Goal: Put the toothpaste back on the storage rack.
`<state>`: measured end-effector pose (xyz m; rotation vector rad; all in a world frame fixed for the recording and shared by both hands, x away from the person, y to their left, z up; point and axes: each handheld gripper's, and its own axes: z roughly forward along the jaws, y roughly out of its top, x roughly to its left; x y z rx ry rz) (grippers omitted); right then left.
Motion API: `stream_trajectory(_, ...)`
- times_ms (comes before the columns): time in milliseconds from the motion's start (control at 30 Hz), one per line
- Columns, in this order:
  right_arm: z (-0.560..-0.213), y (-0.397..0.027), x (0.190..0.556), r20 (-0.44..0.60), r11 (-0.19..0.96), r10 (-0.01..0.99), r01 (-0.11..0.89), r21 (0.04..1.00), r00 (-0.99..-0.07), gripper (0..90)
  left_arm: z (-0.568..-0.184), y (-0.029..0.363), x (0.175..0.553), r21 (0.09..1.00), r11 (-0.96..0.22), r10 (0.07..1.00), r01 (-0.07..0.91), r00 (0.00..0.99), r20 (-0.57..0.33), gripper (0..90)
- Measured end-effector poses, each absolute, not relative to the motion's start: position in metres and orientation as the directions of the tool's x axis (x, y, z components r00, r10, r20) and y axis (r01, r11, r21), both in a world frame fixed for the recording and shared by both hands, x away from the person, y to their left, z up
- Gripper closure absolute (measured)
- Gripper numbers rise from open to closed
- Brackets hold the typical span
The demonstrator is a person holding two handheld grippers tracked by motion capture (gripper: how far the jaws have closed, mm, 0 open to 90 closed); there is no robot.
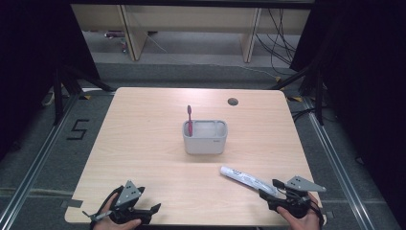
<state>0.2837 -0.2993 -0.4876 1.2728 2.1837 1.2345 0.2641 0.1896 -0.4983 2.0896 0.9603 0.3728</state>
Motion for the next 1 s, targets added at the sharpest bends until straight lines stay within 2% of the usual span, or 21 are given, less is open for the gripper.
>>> stream_trajectory(67,-0.487,-0.292,0.286,0.169,0.202,0.828,0.566,0.799,-0.535,30.9,-0.499,0.188,0.263,0.764,-0.399,0.741,0.507,0.669,-0.057,18.4)
stream_trajectory(100,-0.487,-0.293,0.289,0.133,0.234,0.816,0.532,0.814,-0.562,30.9,-0.499,0.189,0.264,0.759,-0.414,0.736,0.502,0.675,-0.045,18.4)
stream_trajectory(233,-0.485,-0.286,0.292,0.126,0.239,0.815,0.527,0.816,-0.565,33.6,-0.499,0.189,0.263,0.756,-0.413,0.738,0.508,0.673,-0.049,18.4)
stream_trajectory(267,-0.482,-0.282,0.294,0.143,0.225,0.816,0.535,0.814,-0.560,41.1,-0.500,0.189,0.263,0.763,-0.405,0.737,0.504,0.674,-0.054,18.4)
stream_trajectory(333,-0.481,-0.281,0.294,0.134,0.232,0.823,0.543,0.807,-0.552,43.2,-0.499,0.187,0.262,0.769,-0.390,0.740,0.507,0.669,-0.065,18.4)
stream_trajectory(367,-0.477,-0.279,0.299,0.111,0.255,0.817,0.527,0.811,-0.566,53.0,-0.499,0.188,0.262,0.768,-0.393,0.741,0.505,0.669,-0.061,18.5)
stream_trajectory(433,-0.474,-0.276,0.300,0.124,0.242,0.821,0.538,0.808,-0.557,60.0,-0.499,0.188,0.262,0.768,-0.393,0.738,0.506,0.672,-0.064,18.7)
stream_trajectory(467,-0.473,-0.275,0.303,0.086,0.268,0.815,0.506,0.820,-0.573,63.2,-0.499,0.188,0.262,0.768,-0.393,0.738,0.506,0.672,-0.064,18.7)
stream_trajectory(533,-0.472,-0.271,0.302,0.117,0.253,0.820,0.537,0.805,-0.560,65.7,-0.499,0.188,0.262,0.768,-0.392,0.739,0.506,0.671,-0.064,18.7)
stream_trajectory(567,-0.472,-0.264,0.306,0.110,0.267,0.814,0.536,0.801,-0.570,71.1,-0.499,0.188,0.262,0.768,-0.394,0.741,0.505,0.669,-0.060,18.7)
stream_trajectory(633,-0.472,-0.264,0.308,0.071,0.297,0.807,0.507,0.809,-0.586,73.3,-0.499,0.188,0.262,0.768,-0.396,0.739,0.504,0.671,-0.060,18.7)
stream_trajectory(667,-0.472,-0.256,0.308,0.106,0.287,0.812,0.550,0.784,-0.574,77.9,-0.499,0.188,0.262,0.769,-0.393,0.741,0.505,0.669,-0.061,18.7)
stream_trajectory(767,-0.472,-0.250,0.314,0.067,0.322,0.803,0.525,0.788,-0.593,83.2,-0.499,0.188,0.262,0.767,-0.396,0.738,0.505,0.672,-0.061,18.7)
stream_trajectory(1000,-0.472,-0.234,0.327,0.036,0.365,0.788,0.513,0.777,-0.614,88.6,-0.498,0.189,0.262,0.762,-0.410,0.731,0.501,0.680,-0.054,18.7)
